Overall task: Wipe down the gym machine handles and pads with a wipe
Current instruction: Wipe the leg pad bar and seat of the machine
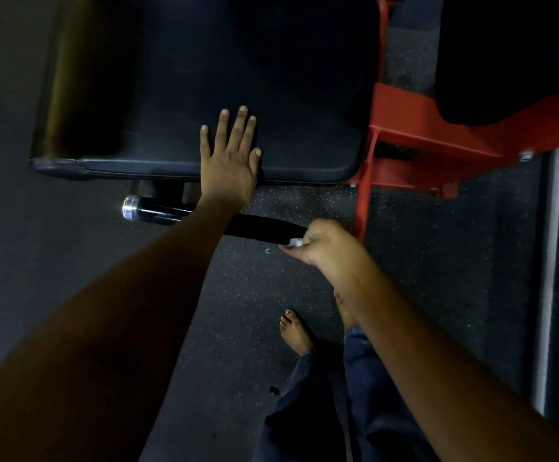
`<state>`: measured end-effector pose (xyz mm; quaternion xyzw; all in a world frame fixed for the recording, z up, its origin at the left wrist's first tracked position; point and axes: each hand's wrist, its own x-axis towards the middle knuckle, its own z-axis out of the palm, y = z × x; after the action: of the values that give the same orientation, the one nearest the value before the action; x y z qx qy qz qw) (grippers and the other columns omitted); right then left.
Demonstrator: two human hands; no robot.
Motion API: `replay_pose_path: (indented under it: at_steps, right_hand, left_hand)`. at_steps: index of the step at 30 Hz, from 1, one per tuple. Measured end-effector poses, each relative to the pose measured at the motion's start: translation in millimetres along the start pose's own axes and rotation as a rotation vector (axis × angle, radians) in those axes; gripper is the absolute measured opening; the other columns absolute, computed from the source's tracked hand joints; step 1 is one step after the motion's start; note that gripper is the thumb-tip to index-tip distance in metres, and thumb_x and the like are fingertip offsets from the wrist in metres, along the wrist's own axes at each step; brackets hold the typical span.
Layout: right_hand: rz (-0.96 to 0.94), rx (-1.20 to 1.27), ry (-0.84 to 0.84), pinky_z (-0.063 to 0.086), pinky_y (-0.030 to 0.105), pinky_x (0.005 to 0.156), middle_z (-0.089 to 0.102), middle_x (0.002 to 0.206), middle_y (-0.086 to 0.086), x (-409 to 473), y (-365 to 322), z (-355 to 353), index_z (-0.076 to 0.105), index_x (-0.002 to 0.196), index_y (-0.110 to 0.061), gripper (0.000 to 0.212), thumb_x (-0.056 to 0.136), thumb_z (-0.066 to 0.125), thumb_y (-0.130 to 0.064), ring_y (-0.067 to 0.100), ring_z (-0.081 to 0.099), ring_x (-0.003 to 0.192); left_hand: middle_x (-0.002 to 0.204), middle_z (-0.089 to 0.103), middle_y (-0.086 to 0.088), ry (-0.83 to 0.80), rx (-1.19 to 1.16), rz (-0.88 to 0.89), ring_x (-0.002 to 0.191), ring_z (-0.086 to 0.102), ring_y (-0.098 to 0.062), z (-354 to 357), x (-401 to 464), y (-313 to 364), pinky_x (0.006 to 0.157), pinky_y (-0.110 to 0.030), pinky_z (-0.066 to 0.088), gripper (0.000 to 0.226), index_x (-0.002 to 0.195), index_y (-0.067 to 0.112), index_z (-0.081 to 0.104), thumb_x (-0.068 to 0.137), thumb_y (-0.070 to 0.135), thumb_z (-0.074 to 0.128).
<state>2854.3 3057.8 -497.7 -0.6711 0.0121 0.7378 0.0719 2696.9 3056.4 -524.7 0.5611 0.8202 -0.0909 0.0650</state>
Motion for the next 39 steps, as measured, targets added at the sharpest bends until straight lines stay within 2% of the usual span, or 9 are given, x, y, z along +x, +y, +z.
replay_pose_path:
  at_steps: [4,7,9,14,20,28,32,36,39]
  right_hand:
    - [-0.031,-0.093,-0.171,0.049,0.039,0.093,0.056,0.106,0.025,-34.7,-4.2,-18.8,0.049,0.082,0.005,0.022,0.094,0.031,0.01,0.031,0.057,0.103]
    - [-0.436,-0.201,0.176,0.051,0.015,0.068,0.058,0.083,0.009,-17.9,-7.2,-46.7,0.058,0.089,-0.001,0.015,0.096,0.046,-0.007,0.022,0.06,0.082]
    - [-0.813,-0.345,0.393,0.049,0.008,0.075,0.065,0.105,0.012,-12.0,1.0,-49.4,0.059,0.12,-0.001,0.029,0.096,0.045,-0.002,0.022,0.061,0.1]
    - [-1.429,-1.222,-0.197,0.018,0.028,0.118,0.028,0.153,0.003,17.5,59.7,-43.3,0.025,0.147,-0.012,0.074,0.08,0.038,0.016,0.011,0.016,0.143]
    - [-1.072,-1.225,0.113,0.028,0.026,0.112,0.037,0.148,0.006,69.9,28.6,-94.6,0.038,0.143,-0.017,0.07,0.083,0.04,0.018,0.021,0.034,0.137]
    - [-0.472,-2.09,-0.193,0.044,0.032,0.087,0.057,0.126,0.009,52.0,-58.0,-25.7,0.057,0.125,-0.013,0.034,0.095,0.043,-0.009,0.023,0.056,0.104]
    - [-0.438,-1.836,-0.29,0.046,0.033,0.095,0.063,0.118,0.012,45.1,-59.6,0.8,0.064,0.114,-0.002,0.032,0.092,0.042,-0.009,0.023,0.06,0.103]
    - [-0.556,-1.386,-0.394,0.039,0.004,0.05,0.06,0.061,-0.01,37.5,-41.4,6.1,0.068,0.089,-0.008,0.033,0.087,0.039,0.008,0.002,0.053,0.059]
    - [-0.544,-1.344,-0.389,0.038,0.008,0.058,0.06,0.067,-0.013,46.2,-45.1,-12.6,0.066,0.084,-0.014,0.033,0.09,0.041,0.005,-0.001,0.051,0.062]
  left_hand:
    - [0.162,-0.012,0.0,0.003,0.016,0.005,0.148,-0.013,-0.024,2.6,0.8,-0.3,0.118,-0.048,-0.006,0.055,0.154,0.018,-0.006,0.105,0.037,0.008]
    - [0.162,-0.013,0.0,0.004,0.008,0.004,0.148,-0.014,-0.024,2.8,2.6,-0.2,0.118,-0.048,-0.007,0.055,0.154,0.018,-0.007,0.105,0.037,0.007]
    - [0.162,-0.014,0.0,0.002,0.018,0.0,0.148,-0.015,-0.024,2.3,1.4,-0.1,0.118,-0.048,-0.007,0.055,0.154,0.018,-0.008,0.105,0.037,0.007]
    - [0.162,-0.012,0.0,0.008,-0.006,0.014,0.148,-0.013,-0.024,-0.2,-0.7,0.5,0.119,-0.048,-0.006,0.054,0.154,0.017,-0.005,0.105,0.035,0.009]
    - [0.162,-0.013,0.0,-0.003,-0.014,0.008,0.148,-0.014,-0.024,1.1,0.5,0.2,0.119,-0.048,-0.007,0.054,0.154,0.018,-0.006,0.105,0.036,0.009]
    - [0.162,-0.014,0.001,0.008,0.021,0.0,0.148,-0.015,-0.023,1.7,0.3,0.8,0.118,-0.047,-0.008,0.055,0.154,0.018,-0.007,0.105,0.036,0.008]
    - [0.162,-0.013,0.001,0.013,0.025,0.0,0.148,-0.014,-0.023,2.7,1.3,0.8,0.118,-0.047,-0.007,0.055,0.154,0.019,-0.007,0.104,0.036,0.008]
    - [0.162,-0.009,0.002,-0.002,-0.02,0.022,0.149,-0.012,-0.021,-2.0,1.6,-2.3,0.118,-0.046,-0.006,0.054,0.155,0.021,-0.003,0.105,0.036,0.012]
    - [0.163,0.008,0.002,0.003,-0.044,0.168,0.149,0.005,-0.02,-13.9,7.5,-25.8,0.118,-0.043,0.005,0.05,0.154,0.022,0.016,0.105,0.035,0.019]
